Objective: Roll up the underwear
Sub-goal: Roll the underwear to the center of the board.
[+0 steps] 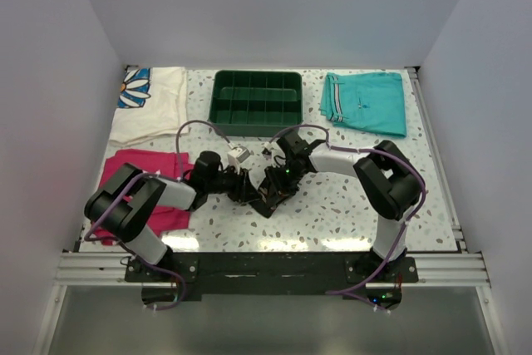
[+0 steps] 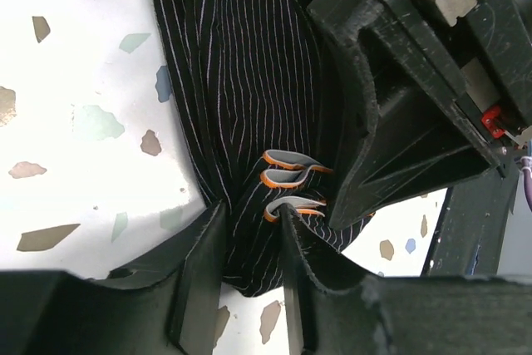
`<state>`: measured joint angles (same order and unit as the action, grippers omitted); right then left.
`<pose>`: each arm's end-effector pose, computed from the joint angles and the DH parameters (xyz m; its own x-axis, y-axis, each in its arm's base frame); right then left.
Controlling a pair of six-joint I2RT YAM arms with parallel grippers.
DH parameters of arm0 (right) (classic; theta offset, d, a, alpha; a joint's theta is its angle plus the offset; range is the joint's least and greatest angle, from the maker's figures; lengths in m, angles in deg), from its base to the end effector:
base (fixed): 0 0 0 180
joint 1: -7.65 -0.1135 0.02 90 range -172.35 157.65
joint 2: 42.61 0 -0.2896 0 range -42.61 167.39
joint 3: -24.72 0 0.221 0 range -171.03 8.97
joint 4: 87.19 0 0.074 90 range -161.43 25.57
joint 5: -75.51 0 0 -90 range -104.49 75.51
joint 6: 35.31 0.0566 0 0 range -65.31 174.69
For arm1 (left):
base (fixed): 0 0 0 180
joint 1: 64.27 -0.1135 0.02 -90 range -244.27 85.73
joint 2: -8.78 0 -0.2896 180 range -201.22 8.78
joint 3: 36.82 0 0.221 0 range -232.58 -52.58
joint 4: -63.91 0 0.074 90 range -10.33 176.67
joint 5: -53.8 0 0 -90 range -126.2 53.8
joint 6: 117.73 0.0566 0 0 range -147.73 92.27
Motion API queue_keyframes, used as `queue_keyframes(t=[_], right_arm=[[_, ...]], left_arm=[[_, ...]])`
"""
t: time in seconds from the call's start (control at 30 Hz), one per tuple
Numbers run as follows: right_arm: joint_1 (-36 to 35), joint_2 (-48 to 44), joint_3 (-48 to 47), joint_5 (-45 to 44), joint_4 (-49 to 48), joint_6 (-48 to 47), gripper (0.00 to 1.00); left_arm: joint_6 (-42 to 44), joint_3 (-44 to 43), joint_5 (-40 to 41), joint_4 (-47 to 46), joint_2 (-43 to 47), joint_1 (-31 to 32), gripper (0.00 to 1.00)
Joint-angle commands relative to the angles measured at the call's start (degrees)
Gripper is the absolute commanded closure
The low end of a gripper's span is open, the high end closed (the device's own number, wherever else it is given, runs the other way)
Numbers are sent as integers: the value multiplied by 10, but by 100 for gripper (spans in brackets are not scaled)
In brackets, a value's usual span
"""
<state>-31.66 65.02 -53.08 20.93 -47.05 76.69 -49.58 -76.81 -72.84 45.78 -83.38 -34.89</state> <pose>0.2427 0.2411 0.1667 -0.9249 -0.3628 -0.1136 -0.3488 0.6910 0.6332 0.2147 -0.1596 0.1615 -0.7596 0.0850 -0.6448 0.5838 0.5260 -0.6185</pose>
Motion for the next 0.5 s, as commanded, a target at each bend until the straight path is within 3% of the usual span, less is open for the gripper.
queue_keyframes(t=[0.0, 0.13, 0.23, 0.37, 0.47], right_arm=[[3, -16, 5, -38, -16, 3, 69], [0, -55, 12, -93, -23, 9, 51], [1, -111, 21, -151, -16, 9, 43], [-8, -175, 29, -260, 0, -11, 40], [-30, -211, 38, -278, -6, -37, 39]], left_arm=[[11, -14, 4, -19, -19, 1, 68], [10, -22, 14, -3, -35, 1, 77], [5, -29, 22, 10, -46, 1, 83], [5, -57, 33, 51, -60, 1, 88], [3, -72, 33, 73, -67, 1, 89]])
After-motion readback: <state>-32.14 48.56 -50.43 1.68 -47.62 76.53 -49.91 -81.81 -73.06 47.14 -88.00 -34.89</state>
